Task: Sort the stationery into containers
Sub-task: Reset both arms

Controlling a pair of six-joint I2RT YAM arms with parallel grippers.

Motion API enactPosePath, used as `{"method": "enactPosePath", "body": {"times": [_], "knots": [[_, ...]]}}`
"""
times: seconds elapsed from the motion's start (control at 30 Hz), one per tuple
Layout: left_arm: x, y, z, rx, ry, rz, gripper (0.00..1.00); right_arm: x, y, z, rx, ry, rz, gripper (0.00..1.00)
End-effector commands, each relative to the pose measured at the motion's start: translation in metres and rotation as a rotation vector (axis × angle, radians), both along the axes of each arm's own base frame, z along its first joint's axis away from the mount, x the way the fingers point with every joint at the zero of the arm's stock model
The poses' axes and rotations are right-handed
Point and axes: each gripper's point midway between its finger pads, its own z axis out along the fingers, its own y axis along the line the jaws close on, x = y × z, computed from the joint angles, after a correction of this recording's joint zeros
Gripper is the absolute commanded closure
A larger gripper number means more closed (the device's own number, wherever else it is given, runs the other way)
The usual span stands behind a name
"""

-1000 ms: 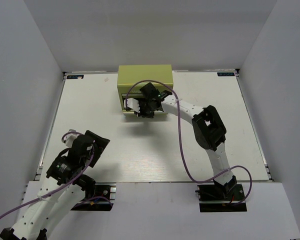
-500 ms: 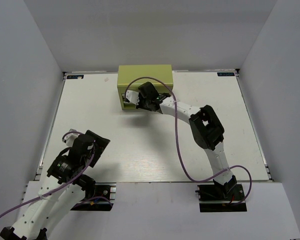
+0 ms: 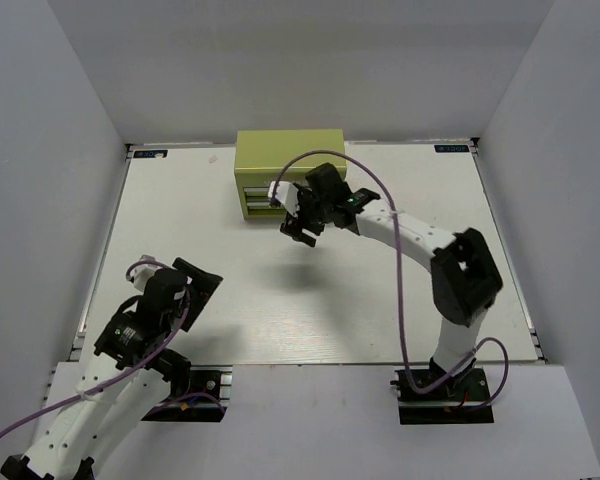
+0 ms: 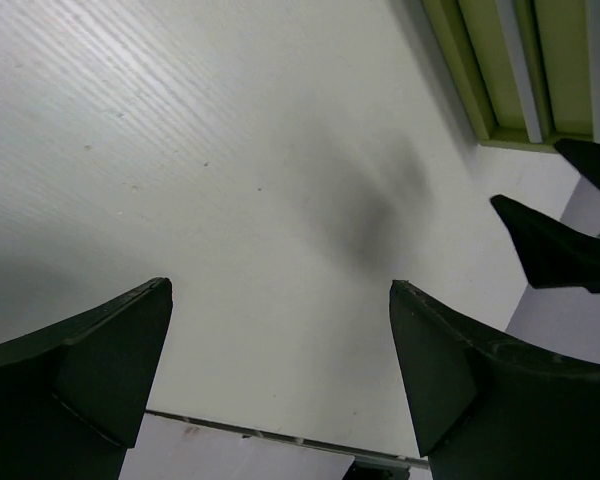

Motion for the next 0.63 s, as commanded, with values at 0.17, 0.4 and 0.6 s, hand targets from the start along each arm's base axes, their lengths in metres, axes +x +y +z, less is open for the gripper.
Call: {"method": "enactPosePath", "body": {"times": [0.17,0.4,0.6], "knots": [[0.034,-0.041,0.047,-0.025,-0.291,-0.241,0.00,0.023,-0.038,0.114,0.293,-0.055,-0.393,0.10],[0.055,-0.060,0.063,0.069,-0.359,-0.386,0.00,0.035,-0.107,0.136,0.302,-0.205,-0.683,0.10],[0.065,-0.076,0.064,0.092,-0.391,-0.475,0.00,0.009,-0.145,0.125,0.327,-0.218,-0.784,0.10]]}}
